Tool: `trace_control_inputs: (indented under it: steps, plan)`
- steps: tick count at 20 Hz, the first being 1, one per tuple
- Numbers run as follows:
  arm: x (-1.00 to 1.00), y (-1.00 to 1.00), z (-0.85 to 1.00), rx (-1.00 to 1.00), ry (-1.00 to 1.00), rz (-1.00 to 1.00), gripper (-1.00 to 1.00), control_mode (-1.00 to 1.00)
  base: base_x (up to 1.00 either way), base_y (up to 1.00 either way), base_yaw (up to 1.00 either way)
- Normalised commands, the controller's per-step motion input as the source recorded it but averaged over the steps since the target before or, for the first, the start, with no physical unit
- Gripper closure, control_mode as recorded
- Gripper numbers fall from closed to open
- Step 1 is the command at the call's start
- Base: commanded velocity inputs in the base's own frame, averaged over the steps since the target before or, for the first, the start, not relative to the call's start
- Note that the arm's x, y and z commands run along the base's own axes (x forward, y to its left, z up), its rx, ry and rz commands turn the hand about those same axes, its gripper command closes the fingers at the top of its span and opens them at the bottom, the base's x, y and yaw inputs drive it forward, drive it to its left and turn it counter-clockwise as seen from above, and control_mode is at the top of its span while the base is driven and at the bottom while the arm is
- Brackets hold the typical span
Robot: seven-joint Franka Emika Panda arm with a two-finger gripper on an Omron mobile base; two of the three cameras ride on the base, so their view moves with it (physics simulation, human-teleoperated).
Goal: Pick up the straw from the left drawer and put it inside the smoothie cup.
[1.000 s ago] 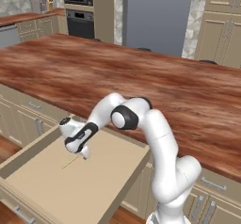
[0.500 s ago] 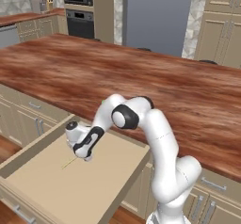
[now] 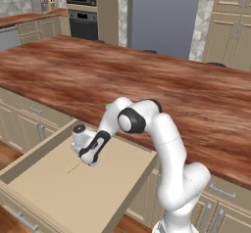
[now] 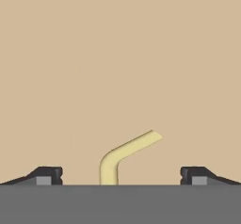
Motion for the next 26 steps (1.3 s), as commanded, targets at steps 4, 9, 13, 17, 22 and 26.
trace_control_inputs:
  steps: [4,9,13,17,22,26]
  plan:
    - [0.06,0.07,-0.08,0.14,0.00,0.00,-1.00,-1.00,0.00,0.00,0.00]
    - [0.19,0.03,-0.48,0.01,0.00,0.00,-1.00,-1.00,0.00,0.00,0.00]
    - [0.05,0.19,-0.73,0.00,0.00,0.00,1.00,-1.00,0.00,0.00,0.00]
    - [0.00,0.30,-0.90,0.00,0.00,0.00,1.00,-1.00,0.00,0.00,0.00]
    - [0.00,0.23,-0.65,0.00,0.00,0.00,1.00,-1.00,0.00,0.00,0.00]
    - [-0.17,0.23,-0.52,0.00,-0.07,0.00,1.00,-1.00,0.00,0.00,0.00]
